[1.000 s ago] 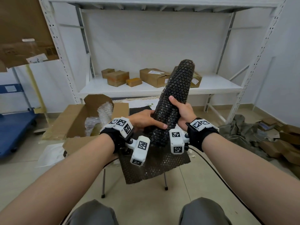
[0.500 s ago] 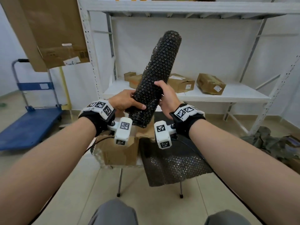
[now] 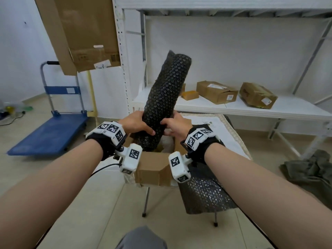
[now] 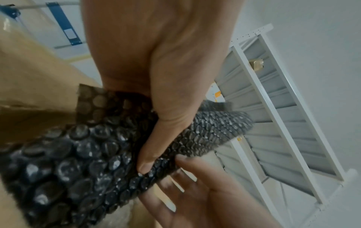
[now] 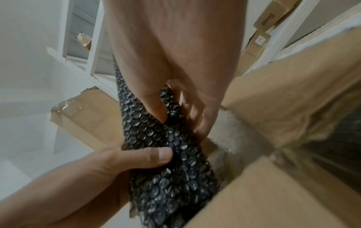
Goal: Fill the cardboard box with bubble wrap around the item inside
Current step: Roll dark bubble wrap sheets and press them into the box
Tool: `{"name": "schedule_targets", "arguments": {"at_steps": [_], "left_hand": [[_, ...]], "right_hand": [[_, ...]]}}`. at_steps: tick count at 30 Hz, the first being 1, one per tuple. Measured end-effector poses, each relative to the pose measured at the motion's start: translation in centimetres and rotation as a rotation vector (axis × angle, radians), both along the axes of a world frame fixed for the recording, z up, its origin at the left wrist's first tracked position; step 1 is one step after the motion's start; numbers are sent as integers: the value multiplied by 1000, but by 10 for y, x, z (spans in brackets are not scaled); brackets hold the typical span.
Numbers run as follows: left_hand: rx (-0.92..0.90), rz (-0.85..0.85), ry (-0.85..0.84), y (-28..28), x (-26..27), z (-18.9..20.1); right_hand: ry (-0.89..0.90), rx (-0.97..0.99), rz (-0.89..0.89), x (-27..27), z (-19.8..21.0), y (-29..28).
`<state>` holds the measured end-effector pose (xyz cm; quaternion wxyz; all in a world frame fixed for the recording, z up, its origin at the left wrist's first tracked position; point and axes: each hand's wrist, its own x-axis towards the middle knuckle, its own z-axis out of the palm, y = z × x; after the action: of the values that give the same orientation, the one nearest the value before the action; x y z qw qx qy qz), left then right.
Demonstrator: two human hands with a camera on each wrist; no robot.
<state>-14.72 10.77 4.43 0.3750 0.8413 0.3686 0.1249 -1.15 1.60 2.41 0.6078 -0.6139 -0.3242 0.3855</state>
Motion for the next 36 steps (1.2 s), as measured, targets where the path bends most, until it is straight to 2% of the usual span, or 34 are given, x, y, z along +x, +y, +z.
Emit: {"name": "schedule_targets", "arguments": {"at_steps": [5, 8, 12, 15, 18, 20, 24, 26, 29, 31, 33, 36], "left_hand": [[122, -11, 118, 13, 0, -22], [160, -57, 199, 5, -2, -21], [123, -200, 234, -2, 0, -17], [194, -165, 176, 2, 0, -16], [284, -154, 184, 21, 2, -26], [271, -168, 209, 22, 2, -26], [199, -220, 280, 24, 2, -14], [142, -278, 313, 24, -1, -5], [-130, -321, 178, 31, -4, 6], [-171, -212, 22, 41, 0, 8], [-51, -133, -128, 51, 6, 10], [304, -191, -319, 58, 16, 14]], "right_hand": [[-127, -127, -2, -6, -21, 11], [-246, -182, -38, -8, -27, 17], [-244, -211, -82, -9, -34, 33], [-161, -158, -120, 24, -84, 77], [-97, -136, -134, -1, -60, 52], [-106, -164, -131, -28, -31, 25], [-329, -194, -139, -31, -30, 19], [-360, -175, -106, -28, -35, 20], [-375, -135, -95, -24, -34, 21], [-440, -113, -116, -22, -31, 22], [-515, -103, -119, -22, -27, 21], [-581, -116, -88, -21, -23, 21]]}}
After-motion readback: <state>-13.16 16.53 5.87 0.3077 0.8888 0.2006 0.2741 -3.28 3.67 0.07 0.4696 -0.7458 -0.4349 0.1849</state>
